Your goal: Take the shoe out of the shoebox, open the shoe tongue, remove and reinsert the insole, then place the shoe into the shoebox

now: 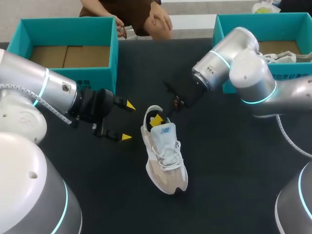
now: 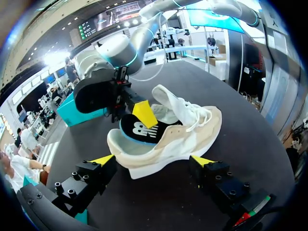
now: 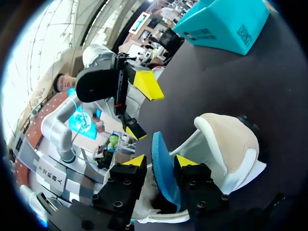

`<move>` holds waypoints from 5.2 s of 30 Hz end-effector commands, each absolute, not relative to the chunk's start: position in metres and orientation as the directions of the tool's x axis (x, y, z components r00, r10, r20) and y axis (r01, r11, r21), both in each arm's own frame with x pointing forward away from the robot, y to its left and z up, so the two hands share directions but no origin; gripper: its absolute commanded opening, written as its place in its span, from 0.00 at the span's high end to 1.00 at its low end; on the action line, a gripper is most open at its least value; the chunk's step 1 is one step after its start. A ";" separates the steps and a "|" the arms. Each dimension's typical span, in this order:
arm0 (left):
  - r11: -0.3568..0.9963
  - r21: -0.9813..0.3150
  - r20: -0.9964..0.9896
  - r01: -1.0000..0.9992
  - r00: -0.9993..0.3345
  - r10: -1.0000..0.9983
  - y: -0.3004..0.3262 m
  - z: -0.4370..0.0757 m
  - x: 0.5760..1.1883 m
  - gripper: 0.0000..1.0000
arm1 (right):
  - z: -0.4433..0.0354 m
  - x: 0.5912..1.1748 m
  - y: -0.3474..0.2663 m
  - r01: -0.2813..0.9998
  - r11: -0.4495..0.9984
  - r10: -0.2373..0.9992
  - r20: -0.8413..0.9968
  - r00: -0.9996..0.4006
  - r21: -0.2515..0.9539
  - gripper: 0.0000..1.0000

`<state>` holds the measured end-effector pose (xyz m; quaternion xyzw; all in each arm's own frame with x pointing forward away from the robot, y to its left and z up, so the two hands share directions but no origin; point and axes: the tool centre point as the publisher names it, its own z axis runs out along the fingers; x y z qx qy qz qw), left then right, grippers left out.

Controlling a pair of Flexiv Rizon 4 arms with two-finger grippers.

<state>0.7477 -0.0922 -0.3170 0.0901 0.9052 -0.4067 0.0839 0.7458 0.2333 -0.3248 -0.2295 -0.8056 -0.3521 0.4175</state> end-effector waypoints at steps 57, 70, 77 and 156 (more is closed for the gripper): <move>0.657 -0.718 -0.225 0.231 -0.970 0.096 -0.093 -0.317 0.747 0.00 | -0.236 0.735 0.186 0.824 0.438 0.613 0.550 -0.567 0.360 1.00; 0.582 -0.704 -0.318 0.408 -0.913 0.256 -0.048 -0.262 0.763 0.00 | -0.236 0.735 0.186 0.824 0.438 0.613 0.550 -0.567 0.360 1.00; 0.575 -0.698 -0.383 0.427 -0.901 0.204 -0.024 -0.238 0.776 0.00 | -0.236 0.735 0.186 0.824 0.438 0.613 0.550 -0.567 0.360 1.00; 0.608 -0.687 -0.438 0.399 -0.894 0.091 -0.002 -0.222 0.806 0.00 | -0.348 0.777 0.223 0.930 0.336 0.941 -0.087 -0.326 0.148 1.00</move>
